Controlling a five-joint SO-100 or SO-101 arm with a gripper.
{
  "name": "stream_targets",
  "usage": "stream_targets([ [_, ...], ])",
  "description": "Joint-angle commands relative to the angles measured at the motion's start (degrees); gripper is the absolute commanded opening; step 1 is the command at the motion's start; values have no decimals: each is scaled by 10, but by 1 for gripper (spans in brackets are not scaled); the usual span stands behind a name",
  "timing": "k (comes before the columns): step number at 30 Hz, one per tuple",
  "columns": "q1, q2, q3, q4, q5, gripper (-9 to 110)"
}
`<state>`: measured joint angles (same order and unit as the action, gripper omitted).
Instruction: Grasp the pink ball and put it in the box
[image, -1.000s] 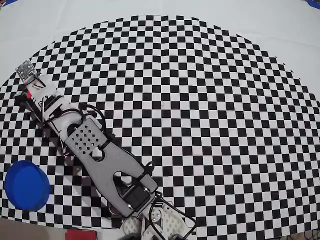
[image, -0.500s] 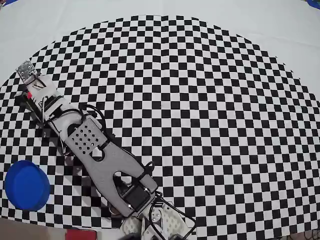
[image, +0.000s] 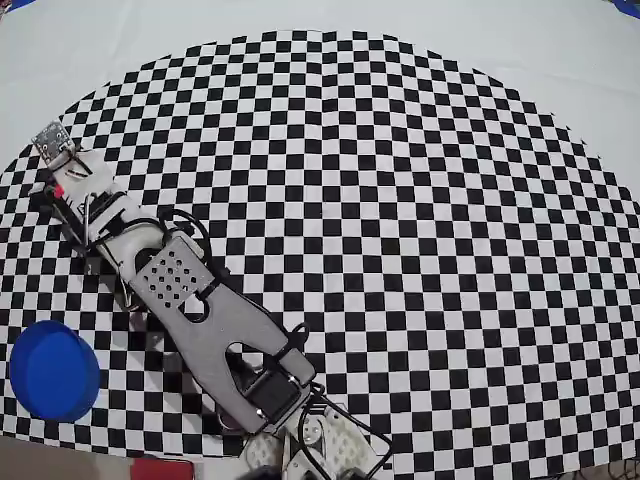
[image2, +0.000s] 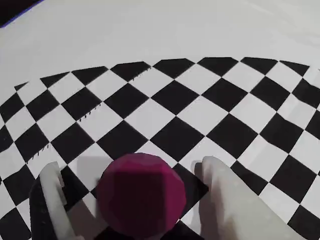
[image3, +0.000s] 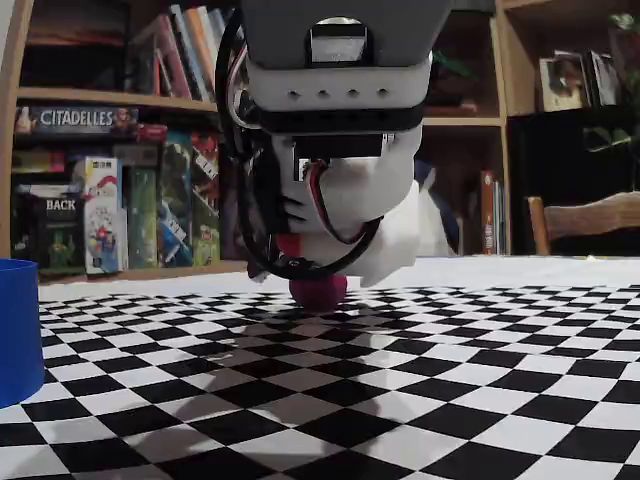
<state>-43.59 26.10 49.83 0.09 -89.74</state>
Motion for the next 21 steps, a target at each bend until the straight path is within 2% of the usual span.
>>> stream_targets([
  [1, -4, 6, -25, 3, 6, 34],
  [14, -4, 4, -29, 3, 6, 33],
  [21, -4, 3, -31, 3, 6, 24],
])
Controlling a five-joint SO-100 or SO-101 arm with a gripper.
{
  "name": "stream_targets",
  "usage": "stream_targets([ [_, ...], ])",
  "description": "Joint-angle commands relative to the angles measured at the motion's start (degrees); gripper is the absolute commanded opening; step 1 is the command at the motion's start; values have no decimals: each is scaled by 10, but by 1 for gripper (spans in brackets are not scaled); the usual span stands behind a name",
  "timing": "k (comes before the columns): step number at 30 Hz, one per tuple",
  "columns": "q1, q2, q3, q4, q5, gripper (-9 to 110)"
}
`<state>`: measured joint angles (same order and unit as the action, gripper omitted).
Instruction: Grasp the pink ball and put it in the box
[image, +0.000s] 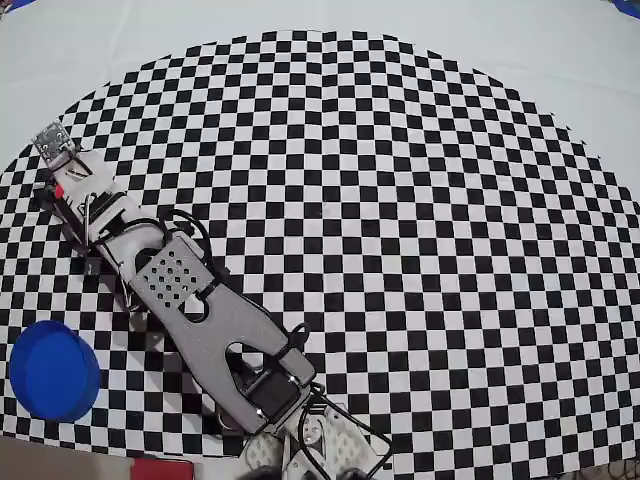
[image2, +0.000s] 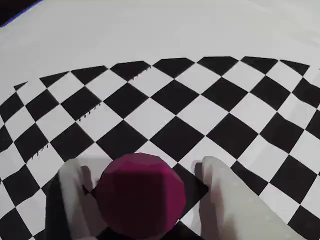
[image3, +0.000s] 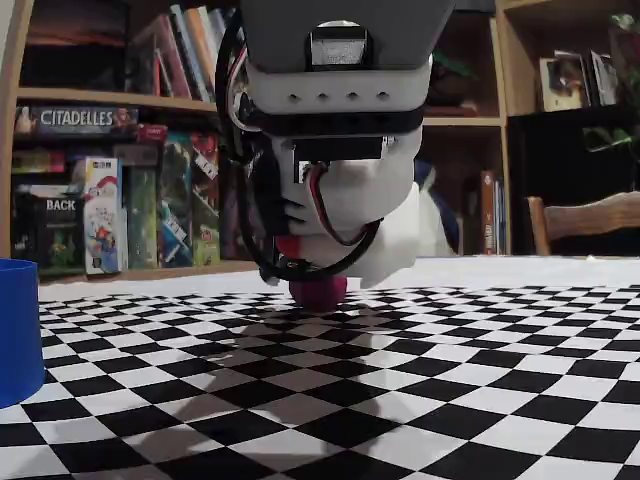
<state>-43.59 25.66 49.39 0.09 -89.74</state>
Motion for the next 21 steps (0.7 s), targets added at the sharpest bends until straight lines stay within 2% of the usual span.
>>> stream_targets([
  [1, -4, 7, -27, 3, 6, 23],
  [11, -4, 6, -29, 3, 1, 7],
  [21, -4, 12, -23, 3, 1, 4],
])
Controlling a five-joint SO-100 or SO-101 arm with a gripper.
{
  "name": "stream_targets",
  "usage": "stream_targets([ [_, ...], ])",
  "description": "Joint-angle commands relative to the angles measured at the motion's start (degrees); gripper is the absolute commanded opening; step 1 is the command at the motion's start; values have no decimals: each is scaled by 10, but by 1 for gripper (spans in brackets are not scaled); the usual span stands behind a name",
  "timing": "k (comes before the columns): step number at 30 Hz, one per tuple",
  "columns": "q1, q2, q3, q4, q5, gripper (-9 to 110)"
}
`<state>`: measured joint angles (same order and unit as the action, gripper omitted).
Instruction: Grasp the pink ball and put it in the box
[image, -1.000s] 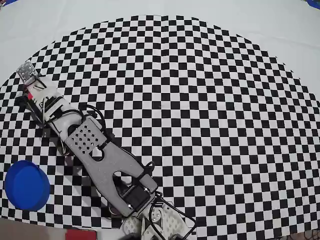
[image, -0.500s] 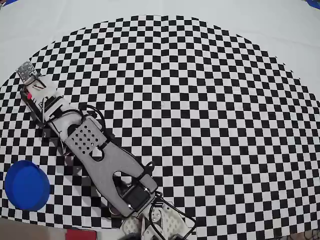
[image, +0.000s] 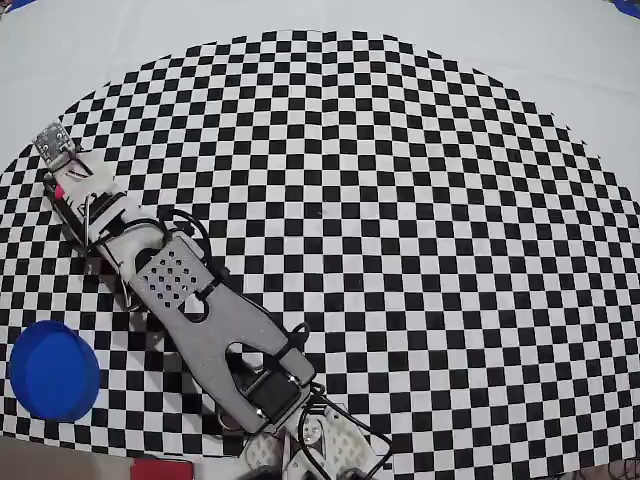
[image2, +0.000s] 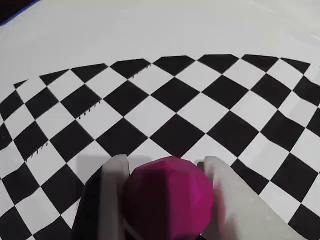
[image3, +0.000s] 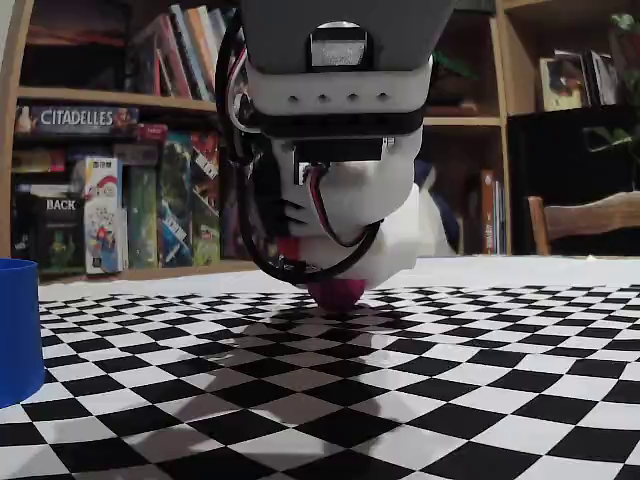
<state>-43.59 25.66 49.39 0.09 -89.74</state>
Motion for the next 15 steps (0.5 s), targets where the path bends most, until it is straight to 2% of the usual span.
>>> stream_targets([
  [1, -4, 13, -22, 3, 2, 4],
  [15, -4, 89, 42, 7, 6, 5],
])
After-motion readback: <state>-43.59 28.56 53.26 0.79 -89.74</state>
